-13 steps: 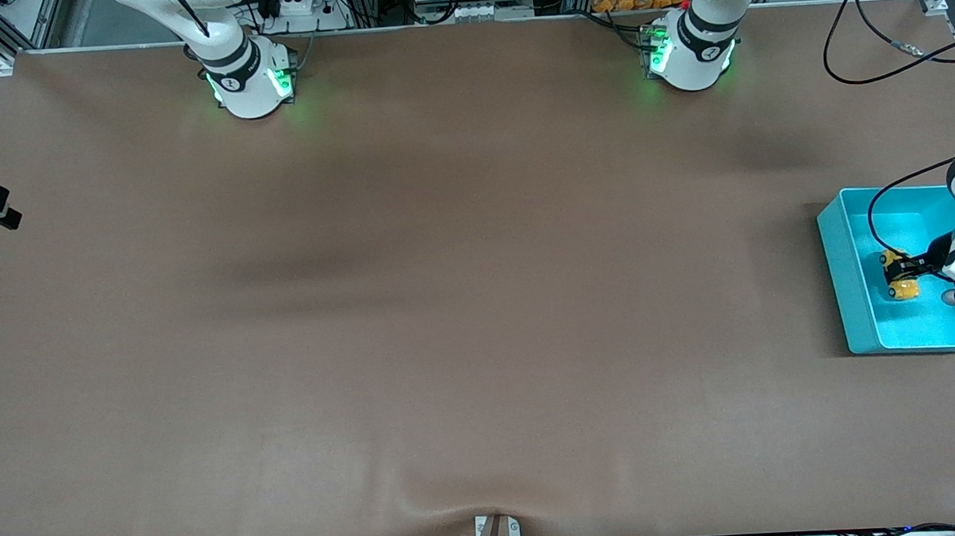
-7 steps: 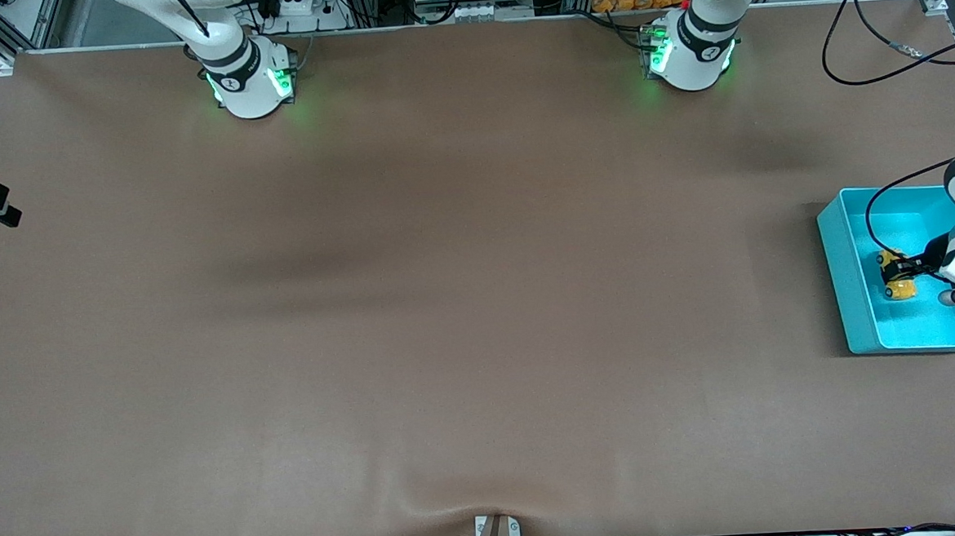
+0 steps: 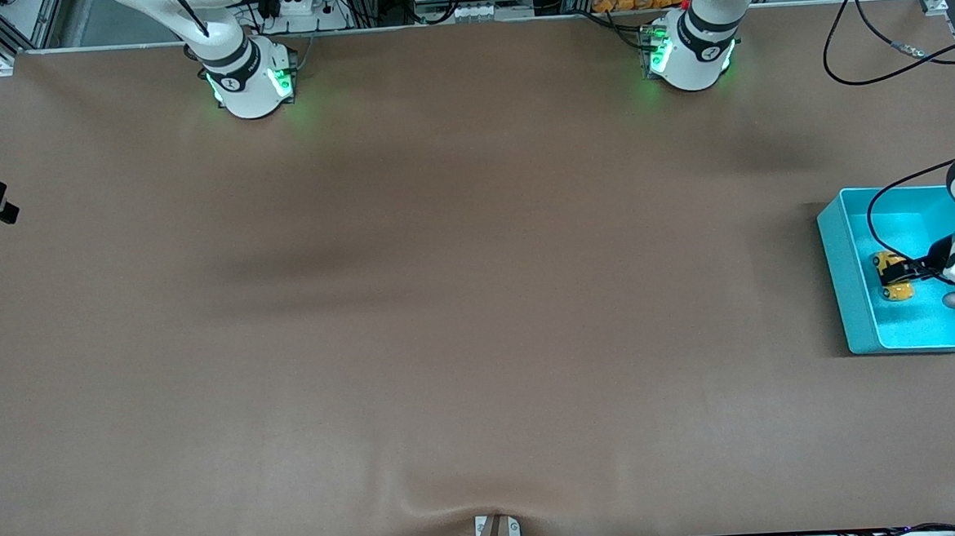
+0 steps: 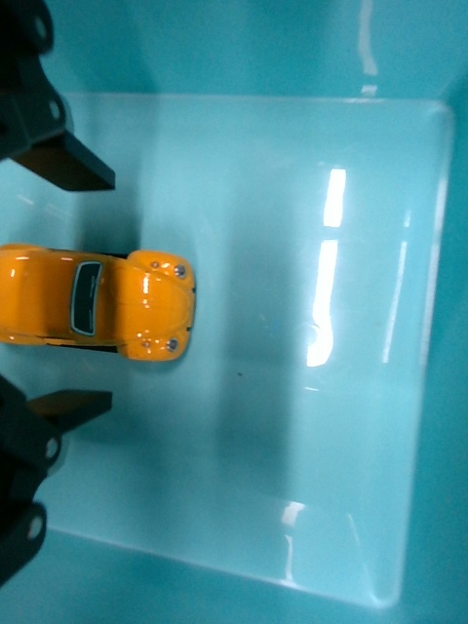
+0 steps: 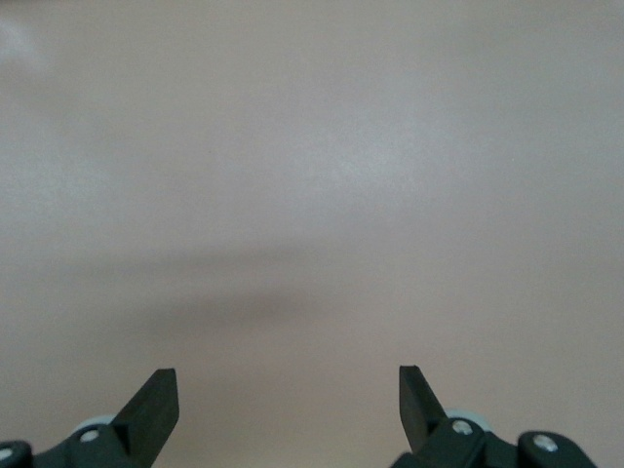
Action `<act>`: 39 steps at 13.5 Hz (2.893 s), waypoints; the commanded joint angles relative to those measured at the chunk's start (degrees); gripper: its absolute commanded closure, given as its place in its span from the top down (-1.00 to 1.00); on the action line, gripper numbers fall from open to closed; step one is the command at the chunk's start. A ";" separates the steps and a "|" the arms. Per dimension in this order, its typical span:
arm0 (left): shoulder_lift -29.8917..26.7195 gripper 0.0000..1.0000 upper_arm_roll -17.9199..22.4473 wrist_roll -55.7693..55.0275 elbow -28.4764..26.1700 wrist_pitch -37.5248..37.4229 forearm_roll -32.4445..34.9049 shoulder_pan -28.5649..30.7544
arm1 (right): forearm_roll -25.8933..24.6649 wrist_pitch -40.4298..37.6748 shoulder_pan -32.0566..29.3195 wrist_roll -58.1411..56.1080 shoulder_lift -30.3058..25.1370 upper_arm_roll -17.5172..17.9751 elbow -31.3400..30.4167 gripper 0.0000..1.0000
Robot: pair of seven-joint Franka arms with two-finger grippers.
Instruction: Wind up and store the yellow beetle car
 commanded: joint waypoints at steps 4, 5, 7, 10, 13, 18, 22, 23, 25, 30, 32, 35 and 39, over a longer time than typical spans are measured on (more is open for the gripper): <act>-8.37 1.00 -1.21 -1.56 -0.51 -4.78 1.90 0.10 | -0.61 -0.74 -0.16 0.97 -0.87 0.51 0.05 1.00; -10.04 1.00 -1.21 -1.65 -0.59 -6.46 1.72 0.01 | -0.61 -0.74 -0.16 0.97 -0.87 0.43 0.05 1.00; -12.85 1.00 -4.18 -5.05 -0.51 -10.76 1.10 0.10 | -0.61 -0.74 -0.16 0.97 -0.87 0.43 0.05 1.00; -16.54 1.00 -6.73 -8.42 -0.33 -12.53 1.11 0.10 | -0.70 -0.74 -0.16 0.97 -0.87 0.43 0.05 1.00; -19.62 1.00 -9.11 -10.25 0.46 -16.56 0.84 0.10 | -0.70 -0.74 -0.16 0.97 -0.87 0.34 0.05 1.00; -26.65 1.00 -16.40 -16.50 0.63 -25.61 0.84 0.10 | -0.70 -0.74 -0.24 0.97 -0.87 0.34 0.05 1.00; -30.97 1.00 -20.54 -16.59 2.47 -35.28 0.58 -0.08 | -0.70 -0.74 -0.24 1.06 -0.87 0.34 0.05 1.00; -31.40 1.00 -20.46 -16.59 3.35 -37.13 -0.29 -1.03 | -0.70 -0.74 -0.24 1.06 -0.87 0.34 0.05 1.00; -32.29 1.00 -17.49 -17.64 5.98 -42.66 -2.40 -6.38 | -0.70 -0.74 -0.24 1.06 -0.87 0.34 0.05 1.00; -32.38 1.00 -5.01 -20.98 13.10 -51.90 -4.69 -23.70 | -0.70 -0.74 -0.24 1.06 -0.87 0.34 0.05 1.00; -32.46 1.00 -0.45 -20.99 14.95 -54.89 -5.31 -29.40 | -0.70 -0.74 -0.24 1.06 -0.96 0.34 0.05 1.00; -35.27 1.00 8.09 -20.99 15.49 -57.18 -8.81 -37.41 | -0.70 -0.74 -0.24 1.06 -0.87 0.34 0.05 1.00; -36.95 1.00 8.11 -21.25 15.49 -58.86 -10.06 -37.34 | -0.70 -0.74 -0.24 1.06 -0.96 0.25 0.05 1.00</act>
